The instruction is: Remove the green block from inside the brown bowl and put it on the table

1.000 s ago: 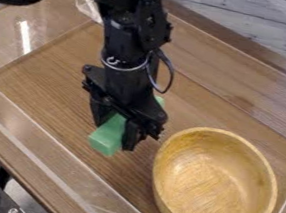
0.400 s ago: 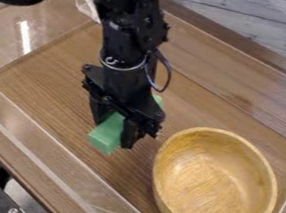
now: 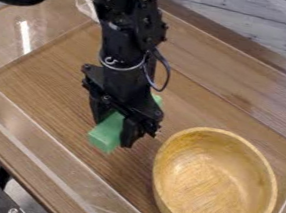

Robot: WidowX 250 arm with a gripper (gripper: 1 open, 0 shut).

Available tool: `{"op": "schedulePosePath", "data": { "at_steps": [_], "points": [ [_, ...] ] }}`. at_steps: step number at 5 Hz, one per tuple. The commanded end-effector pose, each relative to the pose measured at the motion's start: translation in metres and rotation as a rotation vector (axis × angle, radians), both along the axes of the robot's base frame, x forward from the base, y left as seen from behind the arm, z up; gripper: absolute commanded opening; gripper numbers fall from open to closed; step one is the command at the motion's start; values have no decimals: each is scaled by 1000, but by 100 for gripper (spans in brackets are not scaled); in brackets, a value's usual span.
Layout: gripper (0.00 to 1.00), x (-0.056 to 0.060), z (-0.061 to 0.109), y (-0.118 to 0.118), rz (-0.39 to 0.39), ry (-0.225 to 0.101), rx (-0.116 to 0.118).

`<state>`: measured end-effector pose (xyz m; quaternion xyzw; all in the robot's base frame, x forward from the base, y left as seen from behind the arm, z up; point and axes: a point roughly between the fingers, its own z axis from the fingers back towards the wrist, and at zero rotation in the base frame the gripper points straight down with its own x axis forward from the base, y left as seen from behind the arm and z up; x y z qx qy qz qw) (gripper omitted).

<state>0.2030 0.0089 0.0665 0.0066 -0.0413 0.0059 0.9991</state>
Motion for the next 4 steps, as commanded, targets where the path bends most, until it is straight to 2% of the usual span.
{"op": "schedulePosePath", "data": {
  "at_steps": [1, 4],
  "points": [
    [0, 10, 8, 4, 8, -44, 3],
    [0, 21, -7, 9, 3, -33, 7]
  ]
}}
